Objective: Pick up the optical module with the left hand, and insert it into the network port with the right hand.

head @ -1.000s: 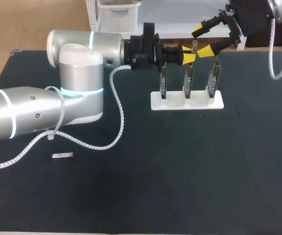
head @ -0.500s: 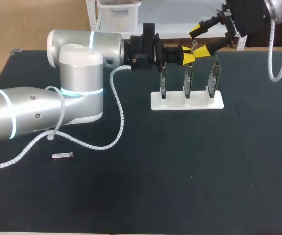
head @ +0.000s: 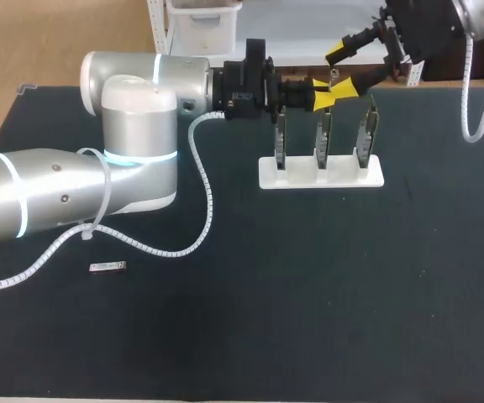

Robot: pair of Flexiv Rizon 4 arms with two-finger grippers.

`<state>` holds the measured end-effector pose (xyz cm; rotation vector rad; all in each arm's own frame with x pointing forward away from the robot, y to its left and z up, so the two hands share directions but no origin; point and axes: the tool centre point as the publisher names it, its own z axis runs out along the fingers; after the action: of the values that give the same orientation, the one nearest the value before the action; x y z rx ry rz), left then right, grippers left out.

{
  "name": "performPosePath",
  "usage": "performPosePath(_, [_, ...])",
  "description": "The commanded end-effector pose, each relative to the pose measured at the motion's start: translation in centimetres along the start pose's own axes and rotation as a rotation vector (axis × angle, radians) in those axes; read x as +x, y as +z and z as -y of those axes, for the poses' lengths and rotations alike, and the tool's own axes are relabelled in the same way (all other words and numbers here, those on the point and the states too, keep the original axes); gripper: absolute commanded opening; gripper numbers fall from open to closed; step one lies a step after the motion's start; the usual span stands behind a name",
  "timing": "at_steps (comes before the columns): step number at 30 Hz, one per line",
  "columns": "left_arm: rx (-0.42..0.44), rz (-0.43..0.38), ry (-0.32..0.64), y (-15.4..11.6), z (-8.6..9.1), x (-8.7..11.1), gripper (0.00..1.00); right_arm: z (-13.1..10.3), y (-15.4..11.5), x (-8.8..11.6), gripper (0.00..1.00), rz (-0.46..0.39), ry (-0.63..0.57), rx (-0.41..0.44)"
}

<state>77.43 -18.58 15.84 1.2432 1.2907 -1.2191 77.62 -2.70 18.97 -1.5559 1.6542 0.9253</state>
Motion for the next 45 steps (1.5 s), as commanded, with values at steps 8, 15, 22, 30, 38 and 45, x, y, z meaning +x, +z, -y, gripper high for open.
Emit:
performPosePath(8, [-0.002, 0.002, 0.001, 0.06, 0.0, 0.08, 0.0, -0.19, 0.02, -0.02, 0.0, -0.003, -0.001, 0.002])
performPosePath(15, [-0.002, 0.002, 0.001, 0.06, 0.0, 0.08, 0.0, -0.14, 0.02, 0.06, 0.0, -0.004, 0.0, 0.001])
performPosePath(22, [-0.002, 0.002, 0.001, 0.06, 0.0, 0.08, 0.0, -0.14, 0.03, 0.1, 0.0, -0.002, -0.001, -0.001])
performPosePath(30, [-0.002, 0.002, 0.001, 0.06, 0.0, 0.08, 1.0, -0.14, 0.0, 0.12, 0.0, 0.001, -0.002, -0.001])
performPosePath(38, [-0.002, 0.002, 0.001, 0.06, 0.0, 0.08, 1.0, -0.14, -0.04, 0.13, 0.0, 0.001, -0.004, -0.002])
performPosePath(45, [-0.002, -0.027, 0.016, -0.22, 0.31, 0.17, 1.0, -0.09, -0.04, 0.14, 0.0, 0.0, -0.004, -0.004])
